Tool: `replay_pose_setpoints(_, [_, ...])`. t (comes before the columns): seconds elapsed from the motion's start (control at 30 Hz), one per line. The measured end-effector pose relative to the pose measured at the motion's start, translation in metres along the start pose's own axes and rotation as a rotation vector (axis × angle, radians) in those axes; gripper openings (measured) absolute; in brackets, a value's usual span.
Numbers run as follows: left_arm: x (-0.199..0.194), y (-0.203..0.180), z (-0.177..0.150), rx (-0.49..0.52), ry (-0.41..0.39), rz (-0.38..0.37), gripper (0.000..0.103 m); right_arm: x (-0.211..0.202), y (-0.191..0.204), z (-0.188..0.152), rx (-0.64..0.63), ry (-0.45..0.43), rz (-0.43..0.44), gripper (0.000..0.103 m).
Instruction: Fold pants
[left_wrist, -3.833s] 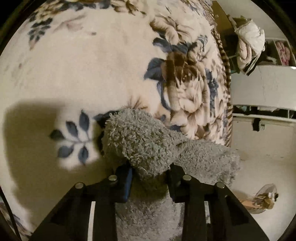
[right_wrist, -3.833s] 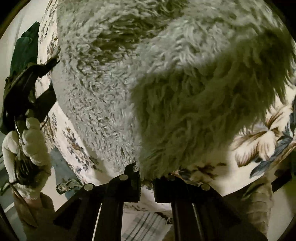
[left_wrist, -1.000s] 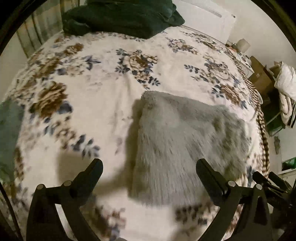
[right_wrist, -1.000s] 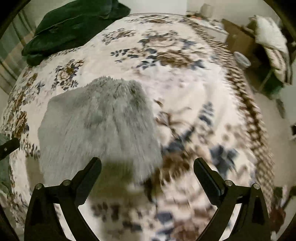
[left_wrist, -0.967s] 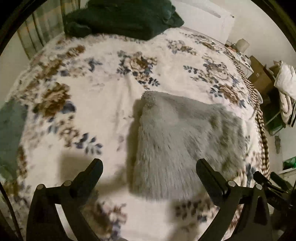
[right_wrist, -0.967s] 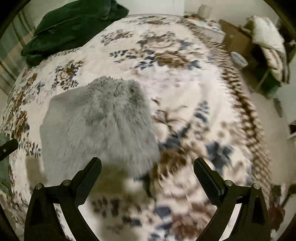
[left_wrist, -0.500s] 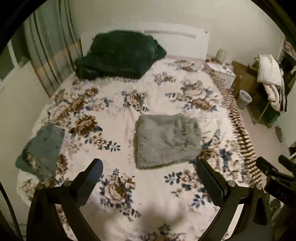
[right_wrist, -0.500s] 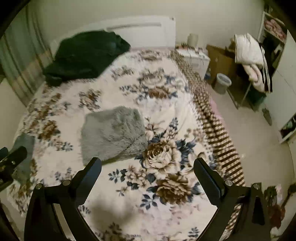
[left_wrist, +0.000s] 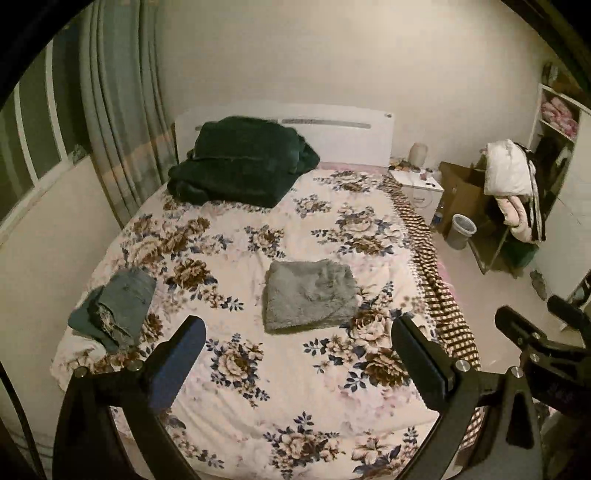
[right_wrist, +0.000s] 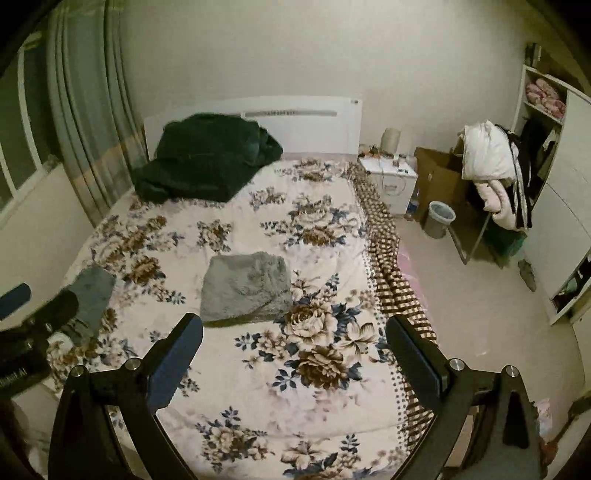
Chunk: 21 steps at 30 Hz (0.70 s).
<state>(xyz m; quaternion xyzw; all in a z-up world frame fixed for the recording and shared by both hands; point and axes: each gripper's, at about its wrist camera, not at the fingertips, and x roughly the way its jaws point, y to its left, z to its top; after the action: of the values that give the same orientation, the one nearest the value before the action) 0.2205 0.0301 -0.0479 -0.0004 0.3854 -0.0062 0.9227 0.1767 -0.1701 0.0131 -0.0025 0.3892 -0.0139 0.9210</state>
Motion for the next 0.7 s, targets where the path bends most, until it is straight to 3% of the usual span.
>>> replay_pose_setpoints(0.33, [-0.065, 0.011, -0.009, 0.007, -0.077, 0.012, 0.103, -0.108, 0.022, -0.015, -0.016, -0.077, 0.004, 0.101])
replay_pose_setpoints(0.7, [-0.071, 0.022, -0.015, -0.027, -0.084, 0.033, 0.103, -0.13, 0.033, -0.023, -0.007, -0.072, 0.035, 0.101])
